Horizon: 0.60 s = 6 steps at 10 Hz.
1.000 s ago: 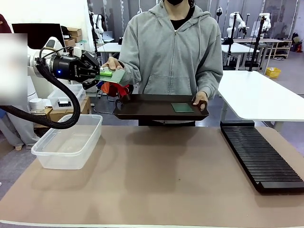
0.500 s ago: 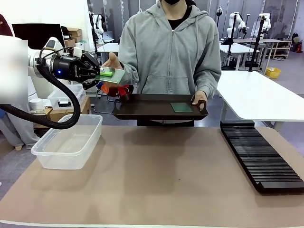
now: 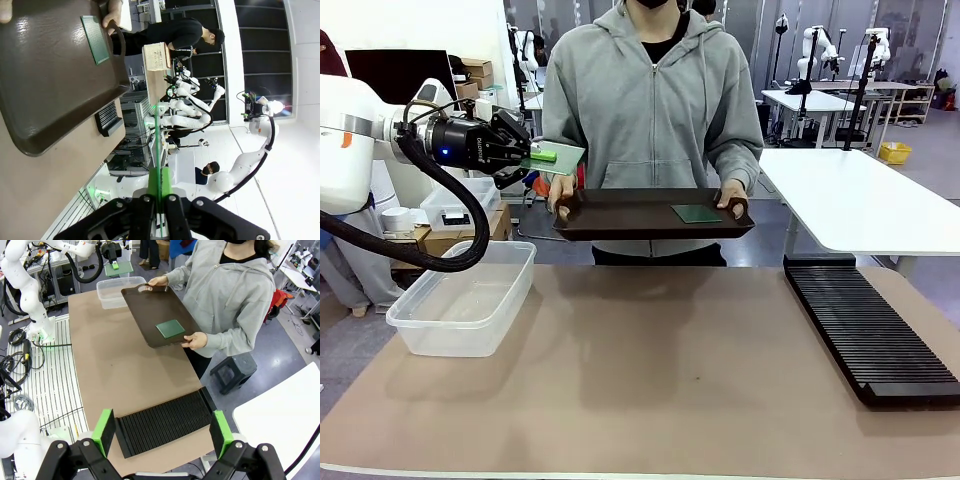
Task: Sort PCBs into racks and boxes based on the side picked up.
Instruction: If the short side of the Blank PCB is picked up, insert it into the PCB Rack ; if the long side is picked up, place it in the Organizing box.
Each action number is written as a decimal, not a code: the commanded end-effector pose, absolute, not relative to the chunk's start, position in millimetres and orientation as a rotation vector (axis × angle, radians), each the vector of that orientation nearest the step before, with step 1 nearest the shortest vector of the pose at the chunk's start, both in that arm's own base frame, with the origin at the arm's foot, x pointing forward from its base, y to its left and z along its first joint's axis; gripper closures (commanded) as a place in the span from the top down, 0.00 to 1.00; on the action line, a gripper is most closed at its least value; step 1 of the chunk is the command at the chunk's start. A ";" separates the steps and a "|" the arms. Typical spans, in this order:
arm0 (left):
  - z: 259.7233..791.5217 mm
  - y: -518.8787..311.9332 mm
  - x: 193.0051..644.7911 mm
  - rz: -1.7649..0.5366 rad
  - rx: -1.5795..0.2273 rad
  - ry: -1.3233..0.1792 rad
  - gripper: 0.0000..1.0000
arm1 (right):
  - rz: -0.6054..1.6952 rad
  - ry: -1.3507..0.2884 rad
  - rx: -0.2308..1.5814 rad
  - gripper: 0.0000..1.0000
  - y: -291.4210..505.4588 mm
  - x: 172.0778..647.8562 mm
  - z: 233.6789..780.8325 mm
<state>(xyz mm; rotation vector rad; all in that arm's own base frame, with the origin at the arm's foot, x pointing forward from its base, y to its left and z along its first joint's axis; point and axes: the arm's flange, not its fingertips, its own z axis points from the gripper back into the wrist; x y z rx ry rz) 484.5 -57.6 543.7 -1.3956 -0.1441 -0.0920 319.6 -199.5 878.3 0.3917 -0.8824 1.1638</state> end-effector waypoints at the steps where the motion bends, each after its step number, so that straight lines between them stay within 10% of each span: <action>1: 544.3 -57.5 484.0 -0.094 -1.400 -0.145 0.00 | 1.180 -0.892 0.405 1.00 -198.1 317.3 877.9; 6: 544.3 -57.5 484.0 -0.094 -1.400 -0.145 0.00 | 1.180 -0.892 0.405 1.00 -198.1 317.3 877.9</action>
